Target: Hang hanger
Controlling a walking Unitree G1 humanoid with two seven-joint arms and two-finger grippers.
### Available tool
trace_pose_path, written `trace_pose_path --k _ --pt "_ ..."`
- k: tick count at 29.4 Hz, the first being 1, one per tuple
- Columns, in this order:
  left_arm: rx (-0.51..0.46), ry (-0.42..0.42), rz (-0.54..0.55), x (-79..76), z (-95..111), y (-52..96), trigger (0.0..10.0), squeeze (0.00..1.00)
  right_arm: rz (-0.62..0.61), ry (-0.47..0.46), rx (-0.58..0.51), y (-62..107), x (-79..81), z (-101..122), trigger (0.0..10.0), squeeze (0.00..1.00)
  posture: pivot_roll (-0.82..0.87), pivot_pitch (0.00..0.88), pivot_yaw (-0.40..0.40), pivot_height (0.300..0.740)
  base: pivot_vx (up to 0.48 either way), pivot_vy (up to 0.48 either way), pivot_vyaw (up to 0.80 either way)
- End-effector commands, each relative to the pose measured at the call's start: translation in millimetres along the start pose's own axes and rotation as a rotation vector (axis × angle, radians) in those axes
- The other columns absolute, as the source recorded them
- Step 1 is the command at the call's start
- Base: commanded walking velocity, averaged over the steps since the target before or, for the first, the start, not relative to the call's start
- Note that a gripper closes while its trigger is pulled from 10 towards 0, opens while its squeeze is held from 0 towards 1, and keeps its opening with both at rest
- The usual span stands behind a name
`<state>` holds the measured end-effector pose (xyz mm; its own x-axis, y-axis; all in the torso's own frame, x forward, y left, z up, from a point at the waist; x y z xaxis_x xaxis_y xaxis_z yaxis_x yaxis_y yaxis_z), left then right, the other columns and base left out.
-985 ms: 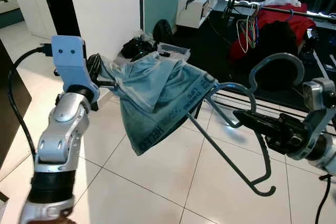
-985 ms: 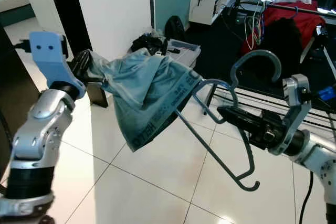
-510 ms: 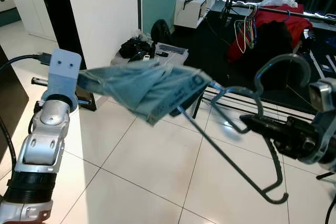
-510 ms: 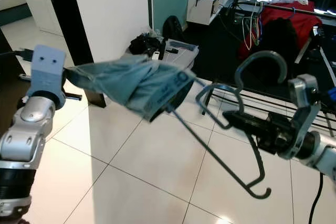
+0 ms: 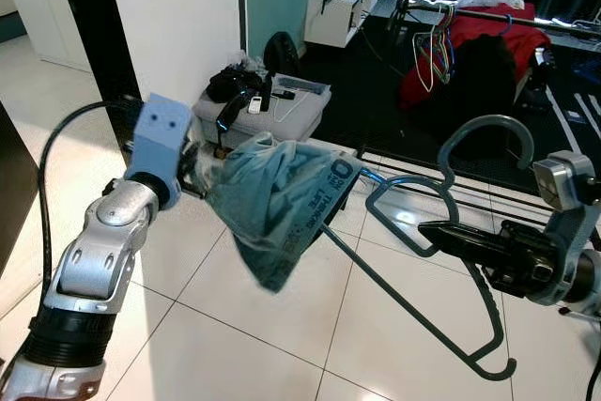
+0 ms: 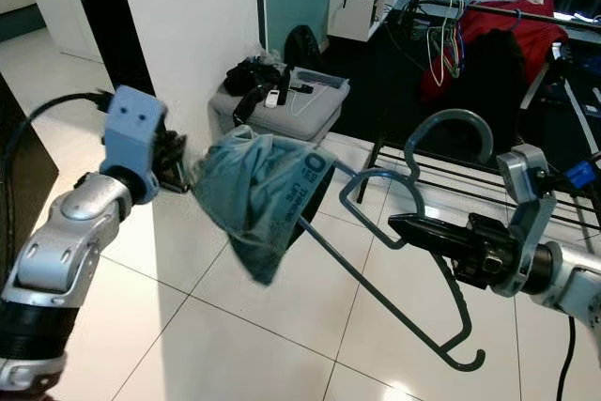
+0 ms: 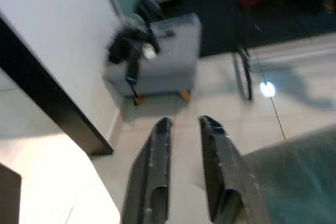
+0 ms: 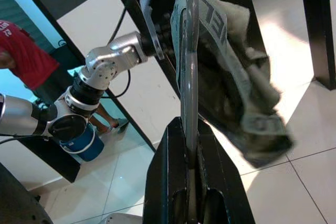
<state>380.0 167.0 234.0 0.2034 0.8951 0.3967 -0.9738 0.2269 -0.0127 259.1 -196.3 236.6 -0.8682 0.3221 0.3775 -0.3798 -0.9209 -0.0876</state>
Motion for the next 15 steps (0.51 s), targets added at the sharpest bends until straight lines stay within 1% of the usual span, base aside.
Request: trace_pose_path --k 1,3,5,6,8,10,12,13,14,15 --pt "0.074 -0.053 -0.024 -4.9 -15.5 1.8 10.0 1.0 0.029 0.022 0.006 -0.8 7.2 4.7 10.0 0.0 -0.03 0.08 -0.072 0.74 0.0 0.0 0.0" --pt "0.089 -0.06 -0.019 -3.8 -17.9 1.8 10.0 1.0 0.03 0.023 0.005 -0.8 7.4 5.0 10.0 0.0 -0.03 0.08 -0.072 0.74 0.0 0.0 0.0" --pt "0.171 -0.152 0.08 19.2 -31.7 3.4 10.0 1.0 0.027 0.032 -0.014 -0.2 7.2 8.5 10.0 0.0 -0.03 0.077 -0.07 0.74 0.0 0.0 0.0" --pt "0.171 -0.152 0.08 19.2 -31.7 3.4 10.0 1.0 0.027 0.032 -0.014 -0.2 7.2 8.5 10.0 0.0 -0.03 0.077 -0.07 0.74 0.0 0.0 0.0" --pt "0.243 -0.278 0.229 56.8 -39.8 12.1 10.0 1.0 0.002 0.051 -0.047 4.0 3.5 16.0 10.0 0.0 -0.03 0.074 -0.069 0.74 0.0 0.0 0.0" --pt "0.243 -0.278 0.229 56.8 -39.8 12.1 10.0 1.0 0.002 0.051 -0.047 4.0 3.5 16.0 10.0 0.0 -0.03 0.074 -0.069 0.74 0.0 0.0 0.0" --pt "0.261 -0.348 0.306 77.7 -37.5 19.4 10.0 1.0 -0.023 0.067 -0.062 8.5 -0.1 20.5 10.0 0.0 -0.02 0.071 -0.071 0.74 0.0 0.0 0.0" --pt "0.261 -0.348 0.306 77.7 -37.5 19.4 10.0 1.0 -0.023 0.067 -0.062 8.5 -0.1 20.5 10.0 0.0 -0.02 0.071 -0.071 0.74 0.0 0.0 0.0" --pt "0.26 -0.373 0.315 83.7 -33.7 22.7 10.0 1.0 -0.035 0.073 -0.067 11.1 -1.9 22.6 10.0 0.0 -0.02 0.068 -0.072 0.74 0.0 0.0 0.0" --pt "0.26 -0.373 0.315 83.7 -33.7 22.7 10.0 1.0 -0.035 0.073 -0.067 11.1 -1.9 22.6 10.0 0.0 -0.02 0.068 -0.072 0.74 0.0 0.0 0.0"
Point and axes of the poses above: a point about 5 cm out from each wrist's last joint towards the gripper, its own y axis pointing back from the gripper into the wrist, its own z axis along the axis of the wrist's last joint, x = y × z, the point moved 5 cm from there along -y, pointing out of the wrist towards the gripper, and after that the axes turned 1 degree about -y, right-handed, at the moved point
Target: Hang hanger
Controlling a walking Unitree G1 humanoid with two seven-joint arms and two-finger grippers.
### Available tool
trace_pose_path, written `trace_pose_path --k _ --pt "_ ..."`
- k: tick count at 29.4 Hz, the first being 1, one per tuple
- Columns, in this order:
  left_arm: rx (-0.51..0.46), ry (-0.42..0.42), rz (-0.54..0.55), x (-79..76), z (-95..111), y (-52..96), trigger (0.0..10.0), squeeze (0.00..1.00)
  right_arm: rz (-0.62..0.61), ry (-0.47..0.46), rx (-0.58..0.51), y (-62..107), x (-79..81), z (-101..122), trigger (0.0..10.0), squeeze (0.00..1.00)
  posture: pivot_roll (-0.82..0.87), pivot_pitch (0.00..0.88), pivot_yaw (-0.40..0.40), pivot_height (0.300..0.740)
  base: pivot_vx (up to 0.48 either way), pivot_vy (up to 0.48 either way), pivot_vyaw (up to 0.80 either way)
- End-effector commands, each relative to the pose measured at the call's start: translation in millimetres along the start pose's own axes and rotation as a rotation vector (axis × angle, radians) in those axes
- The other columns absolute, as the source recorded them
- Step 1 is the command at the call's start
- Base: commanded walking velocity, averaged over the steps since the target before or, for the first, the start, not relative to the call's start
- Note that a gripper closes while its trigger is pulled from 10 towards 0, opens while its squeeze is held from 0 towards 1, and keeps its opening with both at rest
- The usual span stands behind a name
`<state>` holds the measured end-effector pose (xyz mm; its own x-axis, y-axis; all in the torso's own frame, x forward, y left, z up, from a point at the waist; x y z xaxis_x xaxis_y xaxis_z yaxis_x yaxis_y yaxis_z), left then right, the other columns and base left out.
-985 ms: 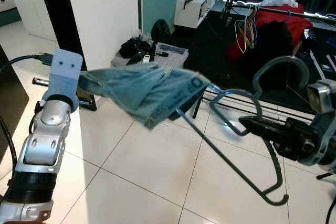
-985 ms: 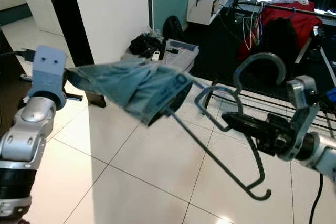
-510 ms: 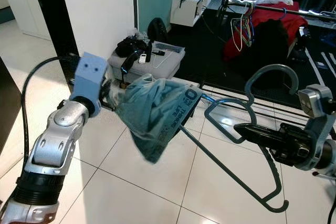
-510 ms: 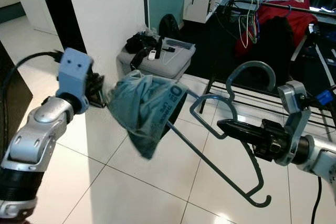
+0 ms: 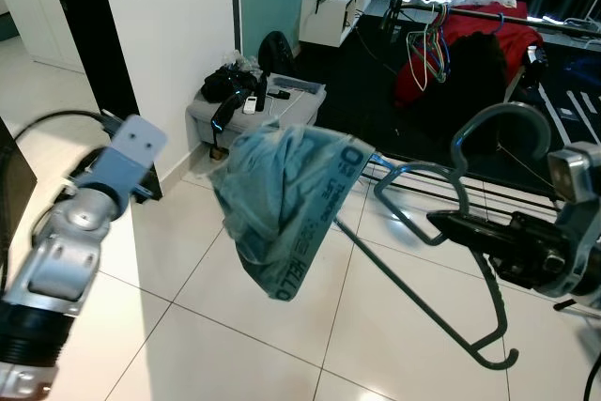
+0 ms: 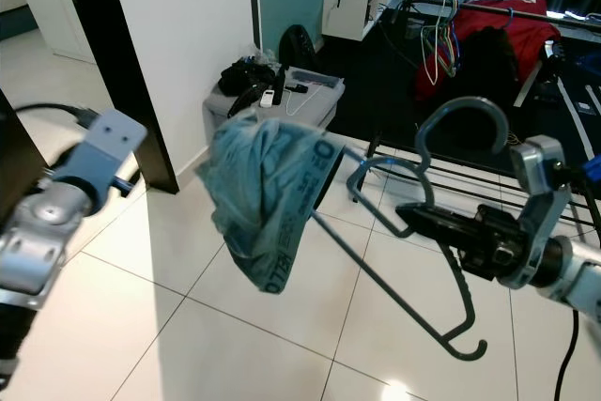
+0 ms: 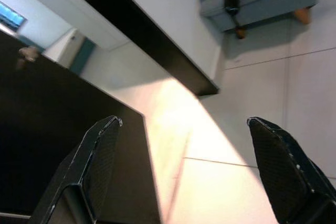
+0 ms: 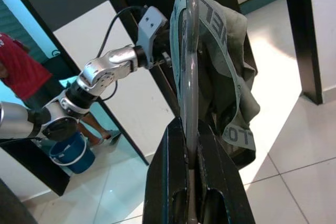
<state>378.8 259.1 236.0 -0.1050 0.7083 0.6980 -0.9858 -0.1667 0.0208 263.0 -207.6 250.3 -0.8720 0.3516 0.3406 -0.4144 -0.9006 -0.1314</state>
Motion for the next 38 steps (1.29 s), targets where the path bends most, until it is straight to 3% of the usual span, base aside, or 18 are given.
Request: trace_pose_path --k 1,3,4,5,6,8,9,10,11,13,14,19,20,22,24,25,28,38 --pt "-0.019 -0.037 0.018 12.7 5.0 3.5 10.0 1.0 -0.029 0.041 -0.006 6.6 -2.5 7.6 10.0 0.0 -0.02 0.067 -0.074 0.74 0.0 0.0 0.0" --pt "-0.019 -0.037 0.018 12.7 5.0 3.5 10.0 1.0 -0.029 0.041 -0.006 6.6 -2.5 7.6 10.0 0.0 -0.02 0.067 -0.074 0.74 0.0 0.0 0.0" --pt "-0.096 0.212 0.005 20.1 19.5 6.0 10.0 1.0 -0.047 0.046 -0.004 11.3 -5.5 10.0 10.0 0.0 -0.02 0.069 -0.082 0.74 0.0 0.0 0.0" --pt "-0.096 0.212 0.005 20.1 19.5 6.0 10.0 1.0 -0.047 0.046 -0.004 11.3 -5.5 10.0 10.0 0.0 -0.02 0.069 -0.082 0.74 0.0 0.0 0.0" --pt "-0.134 0.316 -0.007 21.5 25.7 7.0 10.0 1.0 -0.053 0.047 -0.005 13.0 -6.6 10.9 10.0 0.0 -0.02 0.069 -0.082 0.74 0.0 0.0 0.0" --pt "-0.383 0.611 -0.125 20.9 66.9 19.9 10.0 1.0 -0.07 0.05 0.0 17.3 -9.8 12.0 10.0 0.0 -0.02 0.071 -0.084 0.74 0.0 0.0 0.0" --pt "-0.498 0.741 -0.22 18.0 85.2 30.4 10.0 0.0 -0.075 0.051 -0.001 18.7 -10.8 12.9 10.0 0.0 -0.02 0.071 -0.084 0.74 0.0 0.0 0.0" --pt "-0.59 0.836 -0.343 12.3 100.9 43.1 10.0 0.0 -0.077 0.051 -0.003 19.5 -11.5 14.2 10.0 0.0 -0.02 0.074 -0.084 0.74 0.0 0.0 0.0" --pt "-0.59 0.836 -0.343 12.3 100.9 43.1 10.0 0.0 -0.077 0.051 -0.003 19.5 -11.5 14.2 10.0 0.0 -0.02 0.074 -0.084 0.74 0.0 0.0 0.0" --pt "-0.732 0.824 -0.585 -7.7 124.3 74.7 10.0 0.0 -0.071 0.055 -0.007 19.3 -11.5 16.8 10.0 0.0 -0.02 0.075 -0.083 0.74 0.0 0.0 0.0" --pt "-0.759 0.794 -0.646 -14.6 128.4 83.6 10.0 0.0 -0.068 0.056 -0.007 18.9 -11.5 17.6 10.0 0.0 -0.02 0.076 -0.083 0.74 0.0 0.0 0.0" --pt "-0.765 0.68 -0.817 -46.5 128.6 106.0 10.0 0.0 -0.041 0.061 -0.003 13.2 -9.4 18.4 10.0 0.0 -0.03 0.075 -0.08 0.74 0.0 0.0 0.0" --pt "-0.765 0.68 -0.817 -46.5 128.6 106.0 10.0 0.0 -0.041 0.061 -0.003 13.2 -9.4 18.4 10.0 0.0 -0.03 0.075 -0.08 0.74 0.0 0.0 0.0" --pt "-0.692 0.565 -0.822 -65.3 120.7 102.5 10.0 0.0 -0.024 0.068 -0.006 10.2 -7.9 20.5 10.0 0.0 -0.03 0.075 -0.081 0.74 0.0 0.0 0.0" --pt "-0.655 0.518 -0.816 -72.5 114.0 98.5 10.0 0.0 -0.018 0.074 -0.007 9.6 -7.6 22.2 10.0 0.0 -0.03 0.076 -0.08 0.74 0.0 0.0 0.0" --pt "-0.601 0.519 -0.759 -74.3 109.8 87.2 10.0 0.0 -0.014 0.079 -0.007 8.8 -7.3 23.3 10.0 0.0 -0.03 0.077 -0.082 0.74 0.0 0.0 0.0" --pt "-0.577 0.528 -0.726 -74.9 109.1 81.4 10.0 0.0 -0.008 0.081 -0.008 7.9 -6.5 23.9 10.0 0.0 -0.03 0.076 -0.082 0.74 0.0 0.0 0.0" --pt "-0.547 0.556 -0.707 -81.9 111.1 76.5 10.0 0.0 0.01 0.078 -0.012 3.9 -3.3 21.6 10.0 0.0 -0.03 0.078 -0.08 0.74 0.0 0.0 0.0"
Point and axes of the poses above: a point about 5 cm out from each wrist's last joint towards the gripper, its own y axis pointing back from the gripper into the wrist, its own z axis along the axis of the wrist's last joint, x = y × z, the point moved 5 cm from there along -y, pointing out of the wrist towards the gripper, and after that the axes turned 1 degree about -y, right-handed, at the moved point
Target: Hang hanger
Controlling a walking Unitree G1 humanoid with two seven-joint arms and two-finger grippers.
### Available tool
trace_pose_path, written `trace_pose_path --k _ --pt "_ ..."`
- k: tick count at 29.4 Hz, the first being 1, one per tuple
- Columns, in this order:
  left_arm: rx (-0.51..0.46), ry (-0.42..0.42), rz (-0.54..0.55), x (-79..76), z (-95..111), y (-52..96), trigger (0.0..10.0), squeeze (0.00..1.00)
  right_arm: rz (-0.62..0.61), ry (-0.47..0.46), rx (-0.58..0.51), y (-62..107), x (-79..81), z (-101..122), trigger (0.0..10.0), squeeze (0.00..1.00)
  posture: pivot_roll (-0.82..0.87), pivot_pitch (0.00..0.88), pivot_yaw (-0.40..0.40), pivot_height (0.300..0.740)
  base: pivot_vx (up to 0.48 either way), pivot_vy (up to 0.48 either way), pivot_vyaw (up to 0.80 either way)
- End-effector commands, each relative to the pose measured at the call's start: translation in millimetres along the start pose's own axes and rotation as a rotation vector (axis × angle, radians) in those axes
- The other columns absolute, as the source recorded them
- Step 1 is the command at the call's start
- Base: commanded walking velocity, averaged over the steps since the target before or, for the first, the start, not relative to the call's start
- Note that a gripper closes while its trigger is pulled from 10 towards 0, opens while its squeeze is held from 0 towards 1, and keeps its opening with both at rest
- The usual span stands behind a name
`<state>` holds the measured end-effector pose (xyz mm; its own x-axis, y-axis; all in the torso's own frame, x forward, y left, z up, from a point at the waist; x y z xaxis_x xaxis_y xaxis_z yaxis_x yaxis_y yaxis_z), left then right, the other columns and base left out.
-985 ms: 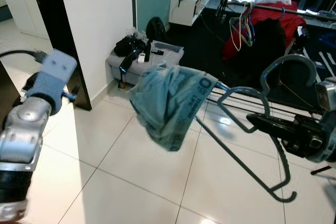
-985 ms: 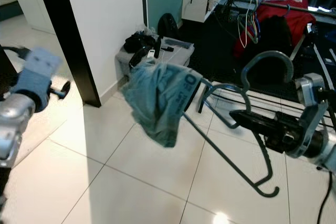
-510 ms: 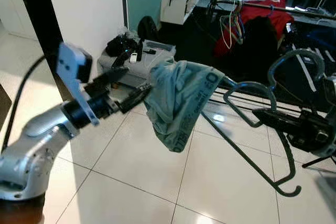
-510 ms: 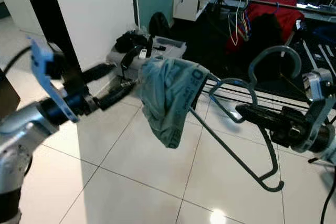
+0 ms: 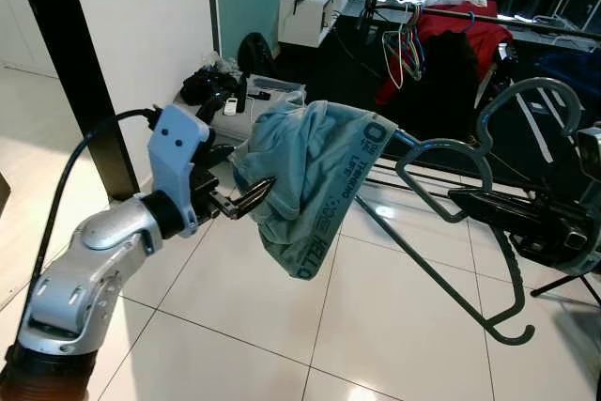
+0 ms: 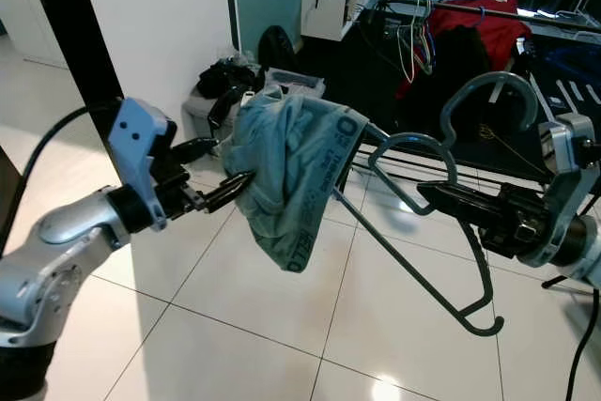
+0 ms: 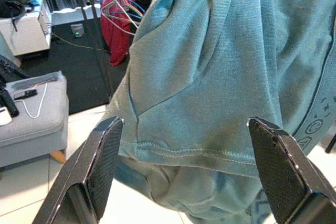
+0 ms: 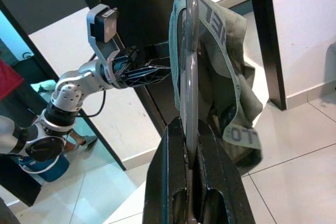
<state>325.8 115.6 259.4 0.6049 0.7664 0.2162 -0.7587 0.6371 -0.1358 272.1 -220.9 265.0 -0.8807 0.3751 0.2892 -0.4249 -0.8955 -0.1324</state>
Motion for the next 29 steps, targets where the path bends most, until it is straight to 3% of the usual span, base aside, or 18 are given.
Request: trace_pose_path --k 1,12,23,24,27,28,29 --pt "-0.006 0.003 -0.012 -2.9 3.4 -3.2 10.0 0.0 0.02 0.021 -0.008 -2.2 4.4 2.1 10.0 0.0 -0.03 0.077 -0.079 0.74 0.0 0.0 0.0" --pt "-0.07 0.084 -0.073 -18.9 16.1 -7.2 10.0 0.0 0.016 0.019 -0.004 -3.2 2.6 -1.0 10.0 0.0 -0.03 0.078 -0.078 0.74 0.0 0.0 0.0" --pt "-0.067 0.113 -0.094 -30.6 15.3 -15.9 10.0 0.0 0.024 0.023 -0.002 -7.1 3.1 -2.4 10.0 0.0 -0.03 0.076 -0.08 0.74 0.0 0.0 0.0" --pt "-0.059 0.109 -0.086 -29.7 14.0 -17.2 8.5 0.0 0.024 0.023 -0.003 -7.1 3.4 -2.2 10.0 0.0 -0.03 0.077 -0.079 0.74 0.0 0.0 0.0" --pt "-0.053 0.106 -0.08 -28.8 13.1 -17.9 8.5 0.0 0.024 0.024 -0.004 -7.0 3.5 -2.0 10.0 0.0 -0.03 0.077 -0.079 0.74 0.0 0.0 0.0" --pt "-0.048 0.106 -0.084 -29.2 11.9 -17.7 0.0 0.0 0.024 0.025 -0.004 -6.7 3.6 -1.8 10.0 0.0 -0.03 0.074 -0.078 0.74 0.0 0.0 0.0" --pt "-0.05 0.114 -0.085 -29.0 12.0 -17.1 0.0 0.0 0.023 0.025 -0.005 -6.3 3.7 -1.7 10.0 0.0 -0.03 0.074 -0.078 0.74 0.0 0.0 0.0"
Point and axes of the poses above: a point about 5 cm out from each wrist's last joint towards the gripper, its own y axis pointing back from the gripper into the wrist, its own z axis along the axis of the wrist's last joint, x = y × z, the point moved 5 cm from there along -y, pointing out of the wrist towards the gripper, and after that the axes turned 1 degree about -y, right-handed, at the moved point
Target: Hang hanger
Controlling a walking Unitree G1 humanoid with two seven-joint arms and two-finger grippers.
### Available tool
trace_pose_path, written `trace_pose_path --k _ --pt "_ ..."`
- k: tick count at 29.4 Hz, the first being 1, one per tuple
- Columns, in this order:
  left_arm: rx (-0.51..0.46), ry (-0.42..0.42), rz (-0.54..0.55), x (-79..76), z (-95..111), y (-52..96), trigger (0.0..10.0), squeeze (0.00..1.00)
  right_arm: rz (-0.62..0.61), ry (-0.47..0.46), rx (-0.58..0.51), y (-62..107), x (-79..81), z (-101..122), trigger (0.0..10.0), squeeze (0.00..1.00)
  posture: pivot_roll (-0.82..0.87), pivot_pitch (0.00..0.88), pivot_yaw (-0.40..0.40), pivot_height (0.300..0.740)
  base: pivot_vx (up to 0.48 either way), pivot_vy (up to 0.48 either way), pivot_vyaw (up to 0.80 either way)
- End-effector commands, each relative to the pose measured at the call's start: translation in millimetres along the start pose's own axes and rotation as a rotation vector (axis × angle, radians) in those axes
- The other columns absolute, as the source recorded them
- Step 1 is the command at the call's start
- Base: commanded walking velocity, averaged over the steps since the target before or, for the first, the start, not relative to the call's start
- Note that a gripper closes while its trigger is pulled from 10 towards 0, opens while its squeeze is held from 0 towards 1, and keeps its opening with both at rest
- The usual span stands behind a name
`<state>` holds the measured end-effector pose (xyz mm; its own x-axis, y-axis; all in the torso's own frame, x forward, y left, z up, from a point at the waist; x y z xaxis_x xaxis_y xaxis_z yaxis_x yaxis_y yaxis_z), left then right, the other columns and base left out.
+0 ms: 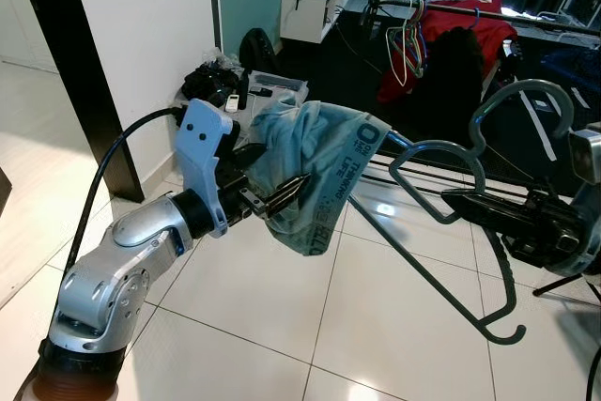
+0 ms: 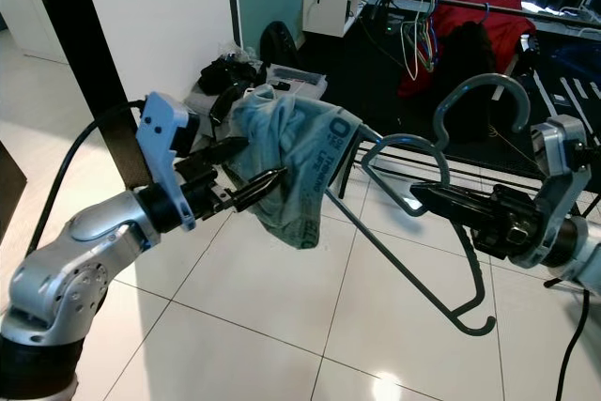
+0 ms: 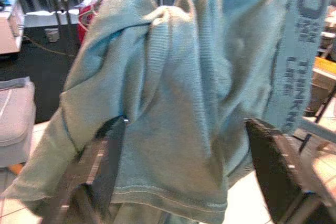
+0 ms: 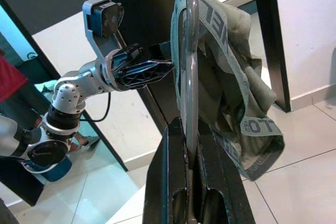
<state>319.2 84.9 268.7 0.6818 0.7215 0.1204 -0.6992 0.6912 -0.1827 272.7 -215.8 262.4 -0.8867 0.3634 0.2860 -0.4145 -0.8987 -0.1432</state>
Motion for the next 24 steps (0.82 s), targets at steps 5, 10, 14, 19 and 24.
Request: trace_pose_path --k 5,10,14,19,24 --pt "0.008 0.008 -0.005 -0.7 -0.3 -0.3 0.0 0.0 0.009 0.026 0.001 -1.5 3.3 2.3 10.0 0.0 -0.03 0.071 -0.077 0.74 0.0 0.0 0.0" --pt "0.015 -0.008 0.023 5.0 -0.4 -0.4 0.0 0.0 0.011 0.028 0.002 -1.8 3.4 2.2 10.0 0.0 -0.03 0.069 -0.076 0.74 0.0 0.0 0.0" --pt "0.026 -0.053 0.1 22.6 0.9 1.9 0.0 0.0 0.016 0.029 0.009 -2.2 4.2 1.2 10.0 0.0 -0.03 0.063 -0.076 0.74 0.0 0.0 0.0" --pt "0.019 -0.13 0.211 52.3 13.0 11.4 0.0 0.0 0.012 0.028 0.047 0.1 4.1 -4.1 10.0 0.0 -0.03 0.062 -0.077 0.74 0.0 0.0 0.0" --pt "-0.007 -0.247 0.284 81.6 42.9 28.4 0.0 0.0 -0.018 0.024 0.127 7.7 1.7 -15.7 10.0 0.0 -0.02 0.066 -0.079 0.74 0.0 0.0 0.0"
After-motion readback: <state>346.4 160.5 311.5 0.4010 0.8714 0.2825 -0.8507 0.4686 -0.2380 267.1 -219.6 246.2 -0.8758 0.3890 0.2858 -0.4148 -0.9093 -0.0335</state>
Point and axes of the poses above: a point about 5 cm out from each wrist's last joint towards the gripper, its own y axis pointing back from the gripper into the wrist, its own z axis along the axis of the wrist's last joint, x = y × z, the point moved 5 cm from there along -y, pointing out of the wrist towards the gripper, and after that the axes turned 1 degree about -y, right-handed, at the moved point
